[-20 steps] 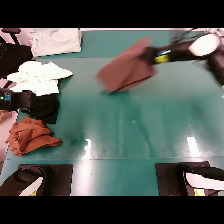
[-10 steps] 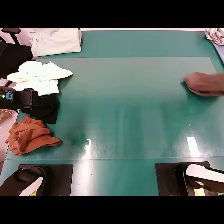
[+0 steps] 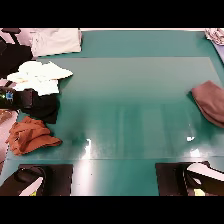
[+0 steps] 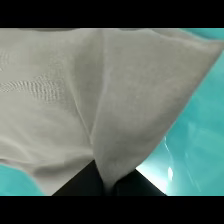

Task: Fold the shirts.

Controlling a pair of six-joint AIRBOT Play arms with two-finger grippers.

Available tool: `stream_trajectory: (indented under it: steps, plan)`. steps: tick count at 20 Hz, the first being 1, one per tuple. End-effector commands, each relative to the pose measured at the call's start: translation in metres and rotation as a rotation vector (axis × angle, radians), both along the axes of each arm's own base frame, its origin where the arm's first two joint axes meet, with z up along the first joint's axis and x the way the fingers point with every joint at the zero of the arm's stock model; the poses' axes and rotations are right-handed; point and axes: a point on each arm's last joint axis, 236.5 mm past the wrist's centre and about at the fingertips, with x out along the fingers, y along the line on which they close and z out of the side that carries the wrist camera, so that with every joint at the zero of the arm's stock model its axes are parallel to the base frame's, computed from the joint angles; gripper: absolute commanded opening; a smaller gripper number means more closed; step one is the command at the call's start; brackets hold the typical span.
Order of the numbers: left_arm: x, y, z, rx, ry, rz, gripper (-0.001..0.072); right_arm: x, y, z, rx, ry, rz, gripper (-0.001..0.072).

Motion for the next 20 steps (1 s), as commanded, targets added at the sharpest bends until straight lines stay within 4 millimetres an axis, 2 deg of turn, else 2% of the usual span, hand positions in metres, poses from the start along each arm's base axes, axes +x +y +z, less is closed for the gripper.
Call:
stream_trajectory:
  steps: [1, 3, 4, 5, 6, 7, 8, 9, 11, 13, 14, 15, 16, 17, 18, 20]
  plan:
    - [-0.003, 0.001, -0.001, 0.002, 0.012, 0.0, 0.0426, -0.04, 0.013, -0.026, 0.064, 0.112, -0.018, 0.0012]
    - [-0.003, 0.001, -0.001, 0.002, 0.012, -0.001, 0.0426, -0.057, 0.022, -0.027, 0.103, 0.186, -0.003, 0.0014]
    - [-0.003, 0.001, -0.001, 0.002, 0.012, 0.0, 0.0426, -0.072, 0.024, -0.024, 0.116, 0.254, -0.018, 0.0016]
    - [-0.003, 0.001, -0.001, 0.002, 0.012, -0.001, 0.0426, -0.087, 0.024, -0.017, 0.117, 0.326, -0.034, 0.0066]
    - [-0.002, 0.0, -0.001, 0.001, 0.009, -0.001, 0.0426, -0.095, 0.021, -0.009, 0.104, 0.375, -0.036, 0.0253]
    - [-0.001, 0.0, 0.0, -0.001, 0.001, -0.001, 0.0426, -0.094, 0.019, 0.001, 0.092, 0.387, -0.027, 0.0471]
    - [0.0, 0.0, 0.001, -0.002, -0.004, -0.001, 0.0426, -0.092, 0.021, 0.012, 0.093, 0.385, -0.026, 0.0526]
    - [0.0, 0.0, 0.001, -0.003, -0.004, -0.001, 0.0426, -0.088, 0.023, 0.029, 0.074, 0.38, -0.014, 0.0525]
    - [0.002, -0.001, 0.002, -0.004, -0.011, -0.001, 0.0426, -0.06, 0.015, 0.075, -0.063, 0.306, 0.031, 0.0524]
    - [0.008, -0.003, 0.006, -0.014, -0.042, -0.002, 0.0426, -0.004, 0.009, 0.137, -0.312, 0.131, 0.151, 0.0523]
    - [0.01, -0.004, 0.008, -0.018, -0.055, -0.002, 0.0426, 0.027, 0.018, 0.17, -0.437, 0.036, 0.236, 0.0523]
    - [0.011, -0.004, 0.009, -0.019, -0.061, -0.002, 0.0426, 0.055, 0.039, 0.194, -0.502, -0.072, 0.301, 0.0523]
    - [0.013, -0.004, 0.01, -0.022, -0.068, -0.002, 0.0426, 0.081, 0.073, 0.212, -0.516, -0.195, 0.376, 0.0522]
    - [0.015, -0.005, 0.011, -0.025, -0.078, -0.002, 0.0426, 0.1, 0.111, 0.222, -0.499, -0.297, 0.454, 0.0522]
    - [0.016, -0.005, 0.012, -0.027, -0.086, -0.002, 0.0426, 0.115, 0.158, 0.227, -0.47, -0.394, 0.549, 0.0521]
    - [0.02, -0.006, 0.015, -0.033, -0.104, -0.003, 0.0426, 0.122, 0.239, 0.223, -0.433, -0.496, 0.747, 0.0521]
